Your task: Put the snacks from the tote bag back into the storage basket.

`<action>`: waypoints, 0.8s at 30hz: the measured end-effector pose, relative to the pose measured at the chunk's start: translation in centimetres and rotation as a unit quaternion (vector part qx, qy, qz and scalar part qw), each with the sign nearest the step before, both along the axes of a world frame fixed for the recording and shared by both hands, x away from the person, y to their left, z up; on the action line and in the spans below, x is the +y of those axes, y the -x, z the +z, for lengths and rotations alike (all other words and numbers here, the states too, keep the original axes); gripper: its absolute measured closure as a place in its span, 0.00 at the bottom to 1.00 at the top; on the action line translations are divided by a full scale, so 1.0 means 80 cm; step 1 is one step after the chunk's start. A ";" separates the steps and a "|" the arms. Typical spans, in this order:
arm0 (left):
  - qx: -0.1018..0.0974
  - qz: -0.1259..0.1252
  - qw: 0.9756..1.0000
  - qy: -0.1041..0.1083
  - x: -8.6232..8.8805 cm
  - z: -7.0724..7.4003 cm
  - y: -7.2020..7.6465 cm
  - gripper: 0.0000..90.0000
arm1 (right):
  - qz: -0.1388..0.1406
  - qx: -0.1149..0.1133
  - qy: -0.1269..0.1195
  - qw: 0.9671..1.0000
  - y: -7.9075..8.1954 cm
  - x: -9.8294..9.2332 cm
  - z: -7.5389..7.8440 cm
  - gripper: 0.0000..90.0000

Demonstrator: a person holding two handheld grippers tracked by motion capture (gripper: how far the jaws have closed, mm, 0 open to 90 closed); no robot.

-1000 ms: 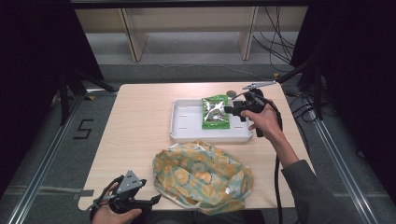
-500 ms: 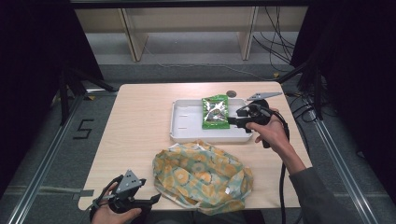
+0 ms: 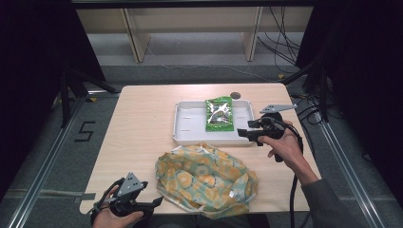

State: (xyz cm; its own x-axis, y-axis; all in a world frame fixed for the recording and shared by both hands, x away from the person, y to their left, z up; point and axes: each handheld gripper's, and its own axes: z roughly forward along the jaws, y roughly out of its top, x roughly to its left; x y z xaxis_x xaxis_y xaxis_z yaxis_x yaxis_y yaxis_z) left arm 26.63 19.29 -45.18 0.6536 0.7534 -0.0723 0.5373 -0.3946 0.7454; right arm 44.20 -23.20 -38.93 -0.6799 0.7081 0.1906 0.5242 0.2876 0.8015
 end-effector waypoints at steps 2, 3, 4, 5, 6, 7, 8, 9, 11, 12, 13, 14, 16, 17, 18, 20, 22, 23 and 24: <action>-0.001 0.002 1.000 0.004 -0.001 0.000 0.000 0.28 | -0.004 -0.001 -0.002 1.000 0.006 -0.002 -0.003 0.42; -0.001 0.002 1.000 0.004 -0.001 0.000 0.000 0.28 | -0.007 0.015 -0.004 1.000 0.011 -0.002 -0.002 0.42; -0.001 0.002 1.000 0.004 -0.001 0.000 0.000 0.28 | -0.006 0.014 -0.005 1.000 0.014 -0.003 -0.004 0.42; -0.001 0.002 1.000 0.004 -0.001 0.000 0.000 0.28 | -0.004 0.013 -0.006 1.000 0.017 -0.005 -0.006 0.42; -0.001 0.002 1.000 0.004 -0.001 0.000 0.000 0.28 | 0.001 0.013 -0.004 1.000 0.018 -0.007 -0.008 0.41; -0.001 0.002 1.000 0.004 -0.001 0.000 0.000 0.28 | 0.001 0.010 -0.003 1.000 0.021 -0.008 -0.010 0.41; -0.001 0.002 1.000 0.004 -0.001 0.000 0.000 0.28 | 0.004 0.011 -0.002 1.000 0.023 -0.009 -0.012 0.41; -0.001 0.002 1.000 0.003 -0.001 0.000 0.000 0.28 | -0.004 0.006 0.007 1.000 0.025 -0.011 -0.014 0.41; -0.002 0.002 1.000 0.004 0.000 0.000 0.000 0.28 | 0.001 0.007 0.007 1.000 0.029 -0.014 -0.020 0.41; -0.001 0.000 1.000 -0.001 0.000 0.001 0.000 0.28 | 0.002 0.014 0.004 1.000 0.031 -0.015 -0.021 0.40; -0.003 -0.001 1.000 0.001 0.001 0.001 0.000 0.28 | -0.001 0.015 0.003 1.000 0.033 -0.017 -0.021 0.40; -0.004 0.000 1.000 0.004 0.001 0.000 0.000 0.28 | -0.005 0.016 0.006 1.000 0.036 -0.018 -0.020 0.40; -0.003 0.002 1.000 0.003 0.001 0.000 0.000 0.28 | -0.009 0.019 0.001 1.000 0.042 -0.020 -0.019 0.39; -0.003 0.002 1.000 0.003 0.001 0.001 0.000 0.28 | -0.012 0.010 -0.007 1.000 0.045 -0.021 -0.021 0.38; -0.003 0.002 1.000 0.003 0.001 0.001 0.000 0.28 | -0.007 0.013 -0.004 1.000 0.047 -0.023 -0.021 0.38; -0.003 0.002 1.000 0.004 0.001 0.001 0.000 0.28 | -0.007 0.012 0.004 1.000 0.054 -0.029 -0.021 0.37; -0.004 0.000 1.000 0.002 0.002 0.001 0.000 0.28 | -0.002 0.013 -0.006 1.000 0.059 -0.031 -0.023 0.35; -0.001 -0.012 1.000 -0.016 0.005 0.003 -0.001 0.28 | -0.005 0.009 -0.005 1.000 0.063 -0.033 -0.024 0.34; 0.003 -0.006 1.000 -0.009 0.005 0.002 0.000 0.27 | -0.009 0.014 -0.010 1.000 0.067 -0.035 -0.024 0.32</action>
State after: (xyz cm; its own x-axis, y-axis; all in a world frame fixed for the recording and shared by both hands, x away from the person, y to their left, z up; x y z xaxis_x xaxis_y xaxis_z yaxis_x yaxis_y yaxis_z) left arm 26.65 19.66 -45.03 0.6615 0.7473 -0.0627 0.5371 -0.4138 0.7351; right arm 38.85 -25.97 -40.89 -0.6617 0.7155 0.2243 0.5514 0.2616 0.7921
